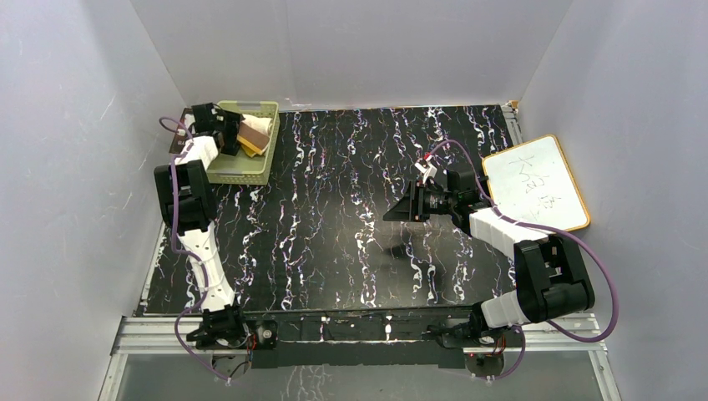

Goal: Roll the towels
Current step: Place the towel in the bin.

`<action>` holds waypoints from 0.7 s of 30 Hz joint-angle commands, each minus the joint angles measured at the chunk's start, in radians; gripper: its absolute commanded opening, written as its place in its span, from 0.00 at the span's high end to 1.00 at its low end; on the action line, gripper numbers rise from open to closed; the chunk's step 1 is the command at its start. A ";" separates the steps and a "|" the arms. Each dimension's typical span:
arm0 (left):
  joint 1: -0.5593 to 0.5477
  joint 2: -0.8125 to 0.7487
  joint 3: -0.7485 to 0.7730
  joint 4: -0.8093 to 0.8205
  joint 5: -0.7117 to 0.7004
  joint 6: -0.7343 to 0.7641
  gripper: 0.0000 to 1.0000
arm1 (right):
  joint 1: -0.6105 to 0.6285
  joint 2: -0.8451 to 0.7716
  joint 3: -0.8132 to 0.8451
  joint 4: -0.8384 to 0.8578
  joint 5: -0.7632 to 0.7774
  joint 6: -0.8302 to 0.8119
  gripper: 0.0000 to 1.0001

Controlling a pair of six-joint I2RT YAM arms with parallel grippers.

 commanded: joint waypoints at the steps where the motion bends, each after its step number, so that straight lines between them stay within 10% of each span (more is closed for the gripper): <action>1: -0.002 -0.034 0.060 -0.117 -0.019 0.030 0.18 | 0.002 -0.007 0.021 0.007 0.011 -0.024 0.51; 21: -0.002 -0.238 0.010 -0.370 -0.122 0.278 0.08 | 0.002 -0.026 0.032 -0.020 0.021 -0.031 0.51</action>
